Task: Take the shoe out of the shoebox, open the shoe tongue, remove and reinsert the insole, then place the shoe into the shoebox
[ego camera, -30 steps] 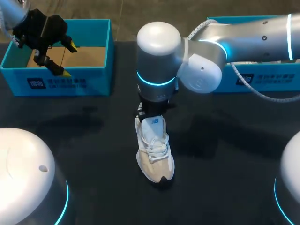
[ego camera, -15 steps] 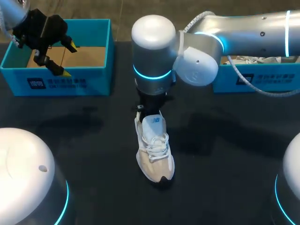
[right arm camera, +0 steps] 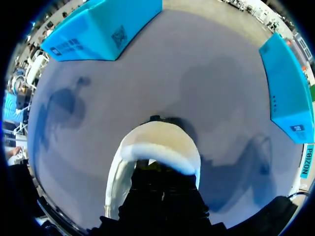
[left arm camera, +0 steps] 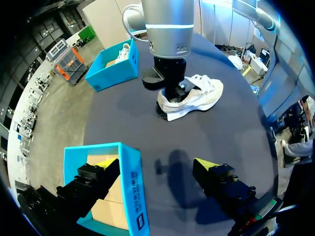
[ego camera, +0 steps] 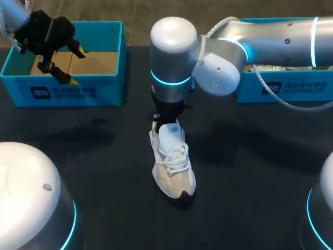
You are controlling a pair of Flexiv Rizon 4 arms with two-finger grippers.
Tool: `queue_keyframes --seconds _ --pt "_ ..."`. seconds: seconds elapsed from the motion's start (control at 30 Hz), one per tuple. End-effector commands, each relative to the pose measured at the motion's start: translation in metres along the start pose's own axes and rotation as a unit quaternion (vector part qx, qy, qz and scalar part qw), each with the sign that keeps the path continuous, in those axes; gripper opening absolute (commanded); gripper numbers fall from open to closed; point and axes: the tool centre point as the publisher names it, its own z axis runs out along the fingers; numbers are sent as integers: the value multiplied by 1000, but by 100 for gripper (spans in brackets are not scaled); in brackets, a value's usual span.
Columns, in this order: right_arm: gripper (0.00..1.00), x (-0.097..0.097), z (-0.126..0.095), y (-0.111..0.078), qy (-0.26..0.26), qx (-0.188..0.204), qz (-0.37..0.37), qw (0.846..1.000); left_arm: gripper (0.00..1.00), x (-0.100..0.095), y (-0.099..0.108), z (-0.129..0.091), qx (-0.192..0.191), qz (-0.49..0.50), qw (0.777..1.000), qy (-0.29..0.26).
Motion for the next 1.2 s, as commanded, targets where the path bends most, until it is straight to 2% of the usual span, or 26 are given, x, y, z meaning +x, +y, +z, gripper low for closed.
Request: queue_keyframes --seconds 0.03,0.27,0.43,0.57,0.83,1.2 --pt "0 4 7 -2 -1 5 2 1000 100 1 0 -1 -1 0 1000 0" --pt "0 10 3 -10 -4 7 9 1000 100 1 0 -1 -1 0 1000 0" --pt "0 12 -13 -11 -37 -8 5 999 100 1 0 -1 -1 0 1000 0" --pt "0 9 -17 -14 -59 -15 9 998 100 1 0 -1 -1 0 1000 0" --pt "0 5 -8 -17 -85 -10 18 996 100 1 0 -1 -1 0 1000 0" --pt "0 11 14 -16 -74 8 11 997 100 1 0 -1 -1 0 1000 0"
